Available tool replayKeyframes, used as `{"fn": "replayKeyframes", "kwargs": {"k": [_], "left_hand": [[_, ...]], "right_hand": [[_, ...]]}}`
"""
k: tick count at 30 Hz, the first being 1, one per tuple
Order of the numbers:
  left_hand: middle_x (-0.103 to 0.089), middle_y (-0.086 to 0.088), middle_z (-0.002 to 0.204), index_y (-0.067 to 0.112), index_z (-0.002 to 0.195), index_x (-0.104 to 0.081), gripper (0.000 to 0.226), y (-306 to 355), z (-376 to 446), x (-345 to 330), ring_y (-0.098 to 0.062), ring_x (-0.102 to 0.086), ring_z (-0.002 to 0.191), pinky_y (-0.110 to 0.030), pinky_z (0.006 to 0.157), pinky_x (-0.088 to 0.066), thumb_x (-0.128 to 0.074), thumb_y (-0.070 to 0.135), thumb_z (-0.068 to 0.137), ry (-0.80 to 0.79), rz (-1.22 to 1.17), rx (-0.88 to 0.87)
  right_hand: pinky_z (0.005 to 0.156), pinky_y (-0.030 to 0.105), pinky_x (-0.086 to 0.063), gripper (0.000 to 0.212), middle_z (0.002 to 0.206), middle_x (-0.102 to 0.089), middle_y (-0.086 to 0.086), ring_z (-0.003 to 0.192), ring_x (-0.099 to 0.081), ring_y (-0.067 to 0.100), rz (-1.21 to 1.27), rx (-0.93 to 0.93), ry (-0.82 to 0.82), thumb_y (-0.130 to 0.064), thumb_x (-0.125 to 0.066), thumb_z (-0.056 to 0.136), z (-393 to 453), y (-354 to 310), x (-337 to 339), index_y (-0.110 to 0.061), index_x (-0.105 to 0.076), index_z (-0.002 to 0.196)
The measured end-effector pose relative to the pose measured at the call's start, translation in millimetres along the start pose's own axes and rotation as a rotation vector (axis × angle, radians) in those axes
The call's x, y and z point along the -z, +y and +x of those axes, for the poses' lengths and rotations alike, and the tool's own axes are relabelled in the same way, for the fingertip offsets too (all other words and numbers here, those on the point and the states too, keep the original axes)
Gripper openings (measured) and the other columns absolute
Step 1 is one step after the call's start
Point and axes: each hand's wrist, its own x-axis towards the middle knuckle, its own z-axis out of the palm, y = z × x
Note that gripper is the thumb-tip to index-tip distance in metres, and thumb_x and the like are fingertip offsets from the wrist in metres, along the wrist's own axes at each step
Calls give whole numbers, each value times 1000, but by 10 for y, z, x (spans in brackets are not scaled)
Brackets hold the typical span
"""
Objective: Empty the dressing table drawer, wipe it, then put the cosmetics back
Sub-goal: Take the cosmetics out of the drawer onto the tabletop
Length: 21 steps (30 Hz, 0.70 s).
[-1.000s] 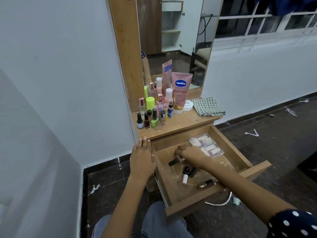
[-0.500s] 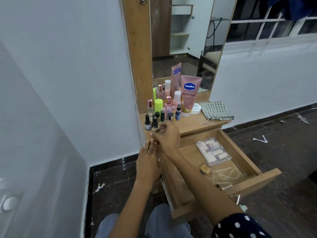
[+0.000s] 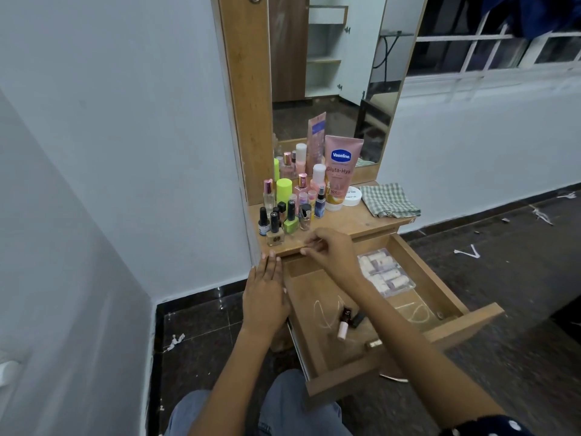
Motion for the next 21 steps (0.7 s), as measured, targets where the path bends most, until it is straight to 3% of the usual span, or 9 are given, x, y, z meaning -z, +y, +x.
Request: {"fn": "replayKeyframes", "kwargs": {"k": [2, 6, 9, 17, 21], "left_hand": [[-13, -11, 157, 5, 149, -21, 62, -12, -3, -8, -25, -9, 146, -37, 118, -8, -43, 19, 93, 17, -25, -10], [-34, -16, 149, 0, 140, -40, 59, -4, 6, -42, -31, -29, 140, -44, 113, -23, -42, 19, 85, 63, -37, 7], [-41, -18, 144, -1, 136, -47, 59, 1, 19, -71, -32, -36, 136, -46, 110, -28, -43, 20, 81, 93, -40, 18], [-28, -14, 153, 3, 143, -35, 56, -3, 16, -15, -28, -22, 143, -41, 116, -16, -49, 19, 91, 61, -43, 23], [-18, -10, 157, 7, 148, -26, 58, -13, 19, 5, -24, -12, 146, -37, 118, -8, -42, 23, 95, 47, -43, 21]], "right_hand": [[69, 28, -53, 11, 83, -71, 0, 72, -63, 9, -95, 11, -150, -7, -74, 76, -157, 207, 254, -14, -72, 84], [84, 28, -49, 31, 106, -66, -6, 96, -60, 10, -420, -78, -621, -2, -65, 80, -436, 475, 520, -21, -71, 104], [86, 30, -50, 38, 118, -64, -5, 107, -60, 17, -592, -23, -809, -6, -65, 81, -568, 544, 479, -29, -68, 111], [91, 39, -47, 28, 120, -54, 7, 109, -51, 26, -760, 157, -979, -14, -66, 83, -579, 431, 236, -21, -66, 110], [86, 41, -50, 24, 111, -59, 2, 102, -56, 24, -734, 146, -888, -20, -66, 81, -612, 517, 87, -27, -67, 104]]}}
